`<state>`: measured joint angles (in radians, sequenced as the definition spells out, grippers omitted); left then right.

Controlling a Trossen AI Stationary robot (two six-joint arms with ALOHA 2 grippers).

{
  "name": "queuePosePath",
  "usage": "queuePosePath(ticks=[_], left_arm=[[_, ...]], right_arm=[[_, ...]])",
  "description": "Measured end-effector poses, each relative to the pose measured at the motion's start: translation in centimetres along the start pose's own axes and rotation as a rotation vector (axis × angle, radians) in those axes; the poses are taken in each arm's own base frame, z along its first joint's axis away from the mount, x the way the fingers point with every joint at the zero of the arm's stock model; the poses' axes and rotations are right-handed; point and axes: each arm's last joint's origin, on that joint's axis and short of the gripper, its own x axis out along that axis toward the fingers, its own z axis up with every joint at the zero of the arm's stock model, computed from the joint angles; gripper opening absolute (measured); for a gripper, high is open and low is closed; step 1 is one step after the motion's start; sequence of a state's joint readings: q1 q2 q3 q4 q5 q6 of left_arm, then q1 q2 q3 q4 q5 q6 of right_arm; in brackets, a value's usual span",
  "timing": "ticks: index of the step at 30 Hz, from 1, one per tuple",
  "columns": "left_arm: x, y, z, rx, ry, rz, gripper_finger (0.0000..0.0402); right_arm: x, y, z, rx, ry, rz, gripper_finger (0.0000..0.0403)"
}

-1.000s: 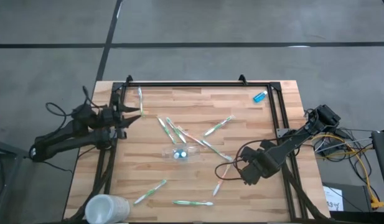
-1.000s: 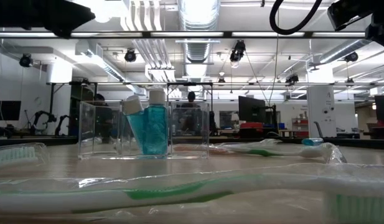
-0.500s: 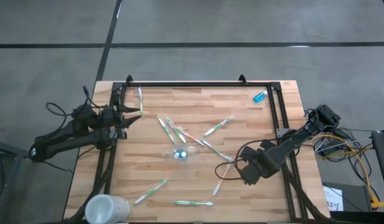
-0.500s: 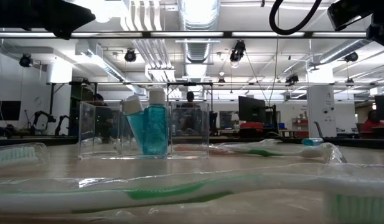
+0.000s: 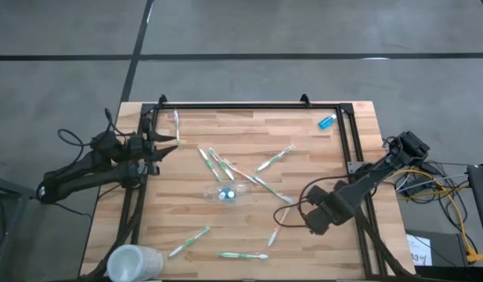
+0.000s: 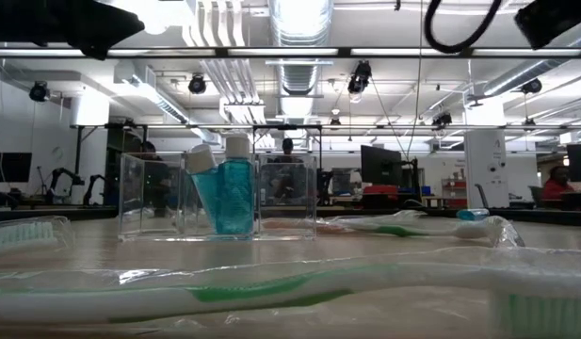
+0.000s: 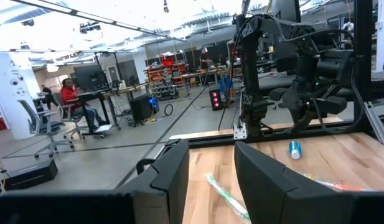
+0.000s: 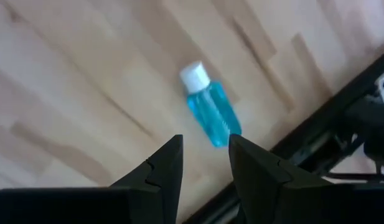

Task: Pick & Place toothbrushing station
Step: Put the blue mouthwash bottle into the transparent organizer

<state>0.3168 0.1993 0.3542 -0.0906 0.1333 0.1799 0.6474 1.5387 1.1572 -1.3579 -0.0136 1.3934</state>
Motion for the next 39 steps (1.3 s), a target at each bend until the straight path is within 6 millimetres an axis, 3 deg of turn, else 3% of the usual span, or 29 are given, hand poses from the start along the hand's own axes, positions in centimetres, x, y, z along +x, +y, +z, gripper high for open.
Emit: queuePosePath(ticks=[9,14,22,34,39], left_arm=[[0.0,0.0,0.0,0.0,0.0,0.0,0.0133],[0.0,0.0,0.0,0.0,0.0,0.0,0.0133],[0.0,0.0,0.0,0.0,0.0,0.0,0.0133],[0.0,0.0,0.0,0.0,0.0,0.0,0.0133],[0.0,0.0,0.0,0.0,0.0,0.0,0.0133]], right_arm=[[0.1,0.0,-3.3,-0.022,0.194,-0.011,0.0124],[2.2,-0.7,-4.3,-0.013,0.193,-0.074,0.0121],[6.3,-0.4,-4.0,0.004,0.23,0.014,0.013],[8.8,-1.6,-2.7,0.226,0.213,-0.046,0.0121],[9.4,-1.9,-1.7,0.223,0.16,-0.029,0.0116]])
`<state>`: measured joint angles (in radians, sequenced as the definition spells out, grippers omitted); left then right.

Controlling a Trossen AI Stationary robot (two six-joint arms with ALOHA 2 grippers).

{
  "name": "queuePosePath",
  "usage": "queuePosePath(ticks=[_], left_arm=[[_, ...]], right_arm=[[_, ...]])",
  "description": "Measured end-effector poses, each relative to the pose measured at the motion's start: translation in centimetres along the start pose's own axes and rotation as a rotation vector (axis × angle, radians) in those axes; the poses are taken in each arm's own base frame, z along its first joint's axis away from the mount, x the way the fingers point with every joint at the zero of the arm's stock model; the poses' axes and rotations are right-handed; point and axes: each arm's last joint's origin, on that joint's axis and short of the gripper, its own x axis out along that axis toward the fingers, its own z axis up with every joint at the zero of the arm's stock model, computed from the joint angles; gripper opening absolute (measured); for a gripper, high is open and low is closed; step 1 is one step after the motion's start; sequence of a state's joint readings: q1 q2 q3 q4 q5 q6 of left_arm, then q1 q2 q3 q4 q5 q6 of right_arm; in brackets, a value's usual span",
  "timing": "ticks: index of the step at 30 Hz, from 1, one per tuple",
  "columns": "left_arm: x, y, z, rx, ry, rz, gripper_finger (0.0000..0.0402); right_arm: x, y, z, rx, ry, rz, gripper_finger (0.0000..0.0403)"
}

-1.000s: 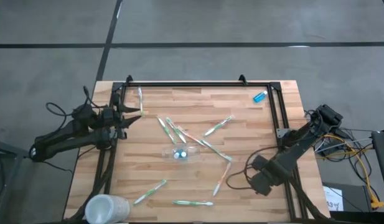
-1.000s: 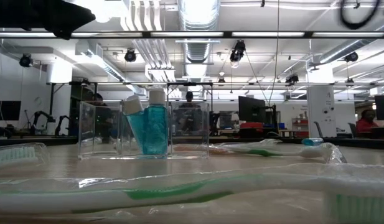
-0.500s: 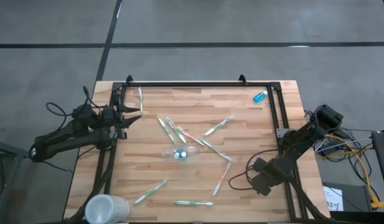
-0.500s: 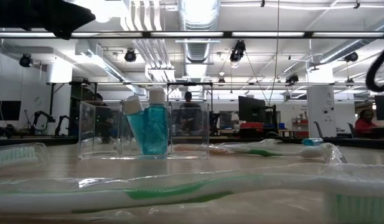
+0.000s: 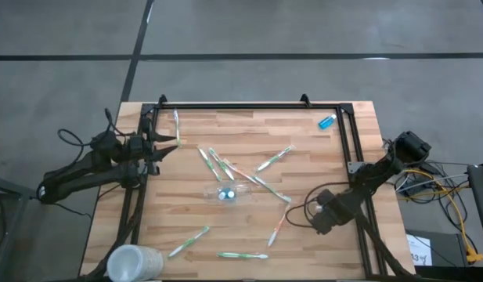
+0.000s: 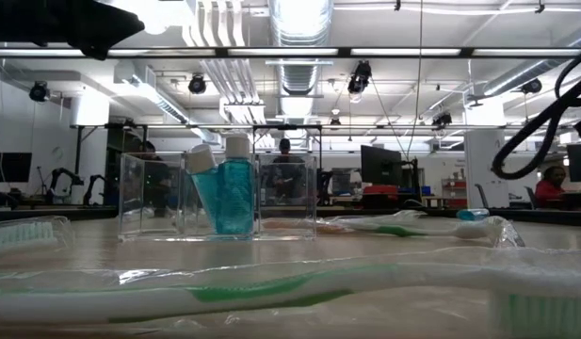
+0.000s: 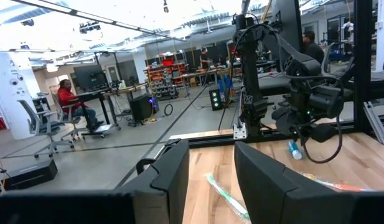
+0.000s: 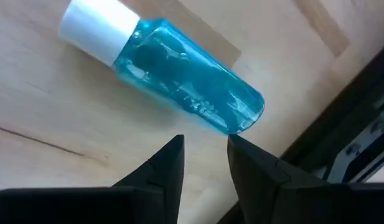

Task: Pick & Place toothbrushing station
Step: Put the blue mouthwash bottle into the transparent organizer

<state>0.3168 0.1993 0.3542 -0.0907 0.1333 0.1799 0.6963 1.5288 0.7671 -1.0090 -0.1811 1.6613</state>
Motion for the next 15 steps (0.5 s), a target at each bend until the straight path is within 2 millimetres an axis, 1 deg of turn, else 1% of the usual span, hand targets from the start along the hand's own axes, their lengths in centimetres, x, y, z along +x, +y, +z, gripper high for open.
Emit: queuePosePath(ticks=[7,15], left_arm=[[0.0,0.0,0.0,0.0,0.0,0.0,0.0133],[0.0,0.0,0.0,0.0,0.0,0.0,0.0133]], right_arm=[[0.2,0.0,1.6,-0.002,-0.067,0.018,0.0119],[0.2,1.2,3.9,-0.023,-0.11,0.173,0.0114]])
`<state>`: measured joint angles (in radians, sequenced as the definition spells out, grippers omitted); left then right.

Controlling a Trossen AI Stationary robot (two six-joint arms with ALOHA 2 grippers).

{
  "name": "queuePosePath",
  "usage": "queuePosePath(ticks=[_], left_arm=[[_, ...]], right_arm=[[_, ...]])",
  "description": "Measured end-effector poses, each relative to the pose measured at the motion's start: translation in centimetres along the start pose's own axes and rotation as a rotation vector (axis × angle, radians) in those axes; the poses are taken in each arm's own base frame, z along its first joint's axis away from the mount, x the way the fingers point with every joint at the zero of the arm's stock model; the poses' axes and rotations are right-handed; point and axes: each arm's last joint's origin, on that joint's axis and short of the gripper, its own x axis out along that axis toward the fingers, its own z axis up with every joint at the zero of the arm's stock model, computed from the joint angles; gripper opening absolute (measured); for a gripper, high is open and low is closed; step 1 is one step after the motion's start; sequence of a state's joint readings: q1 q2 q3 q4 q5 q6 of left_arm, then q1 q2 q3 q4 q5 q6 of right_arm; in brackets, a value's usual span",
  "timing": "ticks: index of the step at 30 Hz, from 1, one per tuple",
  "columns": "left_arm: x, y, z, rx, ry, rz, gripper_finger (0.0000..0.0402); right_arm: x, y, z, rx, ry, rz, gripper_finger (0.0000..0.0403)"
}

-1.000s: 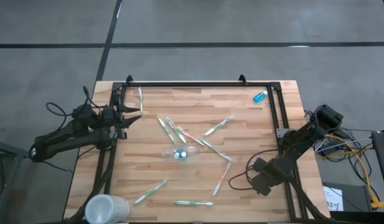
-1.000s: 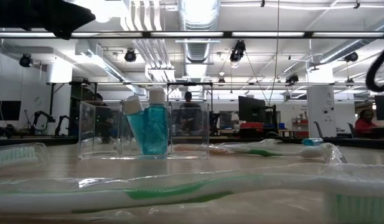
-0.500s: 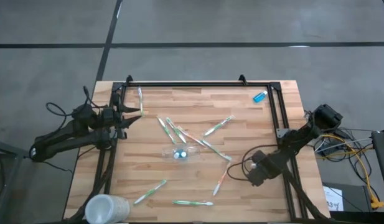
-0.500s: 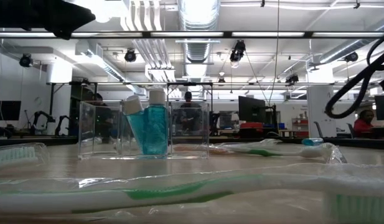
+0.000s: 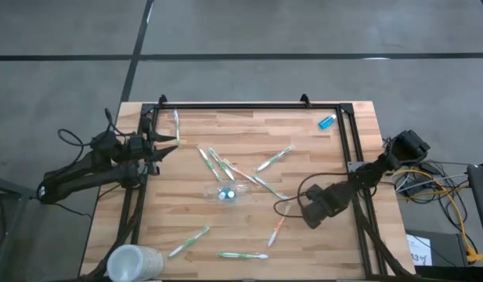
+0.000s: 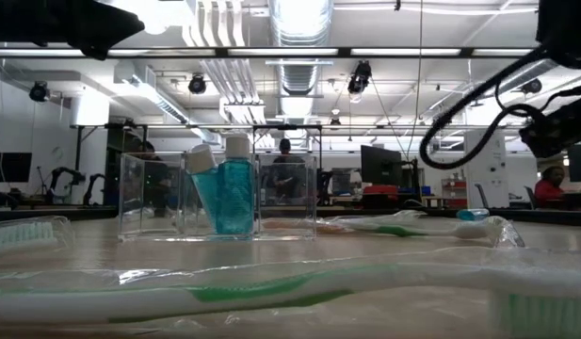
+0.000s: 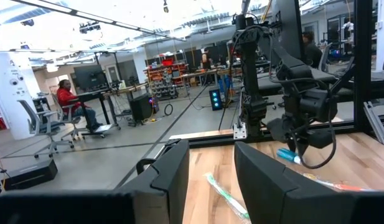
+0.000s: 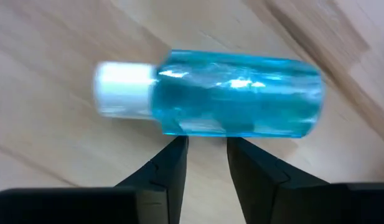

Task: Pick & Place toothbrushing station
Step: Put the blue mouthwash bottle into the transparent organizer

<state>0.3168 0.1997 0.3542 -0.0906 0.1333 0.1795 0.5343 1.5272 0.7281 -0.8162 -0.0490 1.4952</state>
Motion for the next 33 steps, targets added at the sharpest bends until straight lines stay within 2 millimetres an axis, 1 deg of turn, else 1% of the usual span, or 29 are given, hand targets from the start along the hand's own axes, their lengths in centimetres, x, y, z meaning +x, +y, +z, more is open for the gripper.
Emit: queuePosePath(ticks=[4,9,14,19,25,27,30,33], left_arm=[[0.0,0.0,0.0,0.0,0.0,0.0,0.0133],[0.0,0.0,0.0,0.0,0.0,0.0,0.0133],[0.0,0.0,0.0,0.0,0.0,0.0,0.0133],[0.0,0.0,0.0,0.0,0.0,0.0,0.0133],[0.0,0.0,0.0,0.0,0.0,0.0,0.0133],[0.0,0.0,0.0,0.0,0.0,0.0,0.0133],[0.0,0.0,0.0,0.0,0.0,0.0,0.0133],[0.0,0.0,0.0,0.0,0.0,0.0,0.0133]], right_arm=[[-0.2,0.4,1.3,0.031,-0.06,0.041,0.0108],[-0.4,0.8,2.8,0.018,-0.137,0.086,0.0102],[-0.5,1.1,4.2,0.013,-0.178,0.138,0.0098],[-0.9,1.5,5.8,-0.013,-0.243,0.19,0.01],[-1.2,1.4,7.8,-0.008,-0.292,0.228,0.0105],[-1.6,1.7,8.3,-0.03,-0.313,0.248,0.0103],[-2.5,2.0,8.6,-0.054,-0.353,0.23,0.0099],[-3.5,1.5,8.4,-0.059,-0.346,0.122,0.0094]])
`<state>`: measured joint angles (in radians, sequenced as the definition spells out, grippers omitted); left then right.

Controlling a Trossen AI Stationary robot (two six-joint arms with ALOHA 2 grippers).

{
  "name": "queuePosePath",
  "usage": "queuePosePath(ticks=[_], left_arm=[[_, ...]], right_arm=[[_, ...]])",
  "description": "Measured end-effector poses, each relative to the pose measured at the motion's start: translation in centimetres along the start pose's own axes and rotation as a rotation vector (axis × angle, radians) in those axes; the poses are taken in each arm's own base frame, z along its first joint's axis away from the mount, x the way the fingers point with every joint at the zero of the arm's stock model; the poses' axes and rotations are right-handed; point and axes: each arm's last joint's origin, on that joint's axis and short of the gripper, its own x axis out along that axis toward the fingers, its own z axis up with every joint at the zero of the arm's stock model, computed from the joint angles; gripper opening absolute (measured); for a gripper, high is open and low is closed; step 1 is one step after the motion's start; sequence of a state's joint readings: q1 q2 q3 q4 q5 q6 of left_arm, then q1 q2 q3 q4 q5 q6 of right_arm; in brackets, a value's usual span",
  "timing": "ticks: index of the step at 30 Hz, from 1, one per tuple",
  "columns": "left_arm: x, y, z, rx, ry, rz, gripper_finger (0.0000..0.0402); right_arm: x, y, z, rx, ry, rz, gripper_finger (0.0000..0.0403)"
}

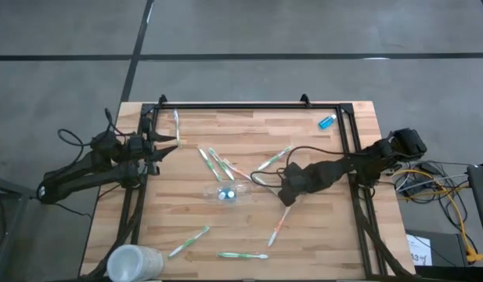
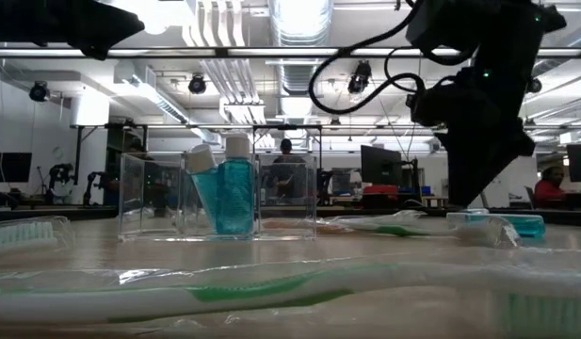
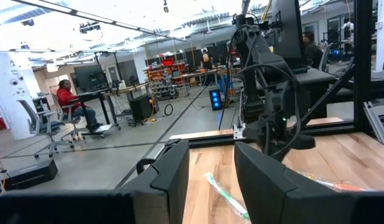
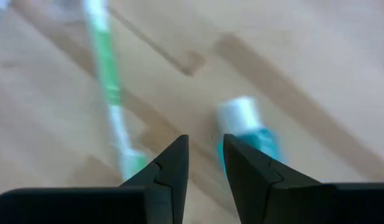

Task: Pick & Place toothbrushing station
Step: Put the blue mouthwash bottle into the transparent organizer

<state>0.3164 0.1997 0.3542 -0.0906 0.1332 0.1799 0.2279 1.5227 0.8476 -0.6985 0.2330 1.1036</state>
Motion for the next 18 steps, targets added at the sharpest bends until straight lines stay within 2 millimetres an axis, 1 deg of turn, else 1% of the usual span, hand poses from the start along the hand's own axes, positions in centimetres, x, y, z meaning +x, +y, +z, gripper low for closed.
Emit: queuePosePath(ticks=[3,5,8,10,12,18], left_arm=[[0.0,0.0,0.0,0.0,0.0,0.0,0.0133],[0.0,0.0,0.0,0.0,0.0,0.0,0.0133],[0.0,0.0,0.0,0.0,0.0,0.0,0.0133],[0.0,0.0,0.0,0.0,0.0,0.0,0.0133],[0.0,0.0,0.0,0.0,0.0,0.0,0.0133],[0.0,0.0,0.0,0.0,0.0,0.001,0.0133]], right_arm=[[-1.5,-0.4,0.2,-0.027,0.055,-0.104,0.0093],[-2.3,-0.7,0.1,-0.043,0.124,-0.164,0.0095],[-3.0,-1.3,-0.2,-0.049,0.234,-0.215,0.01],[-3.1,-1.5,-0.4,-0.047,0.287,-0.219,0.0103],[-2.7,-1.7,-0.8,-0.047,0.317,-0.218,0.0105],[-1.5,-2.0,-1.3,-0.051,0.329,-0.237,0.0105]])
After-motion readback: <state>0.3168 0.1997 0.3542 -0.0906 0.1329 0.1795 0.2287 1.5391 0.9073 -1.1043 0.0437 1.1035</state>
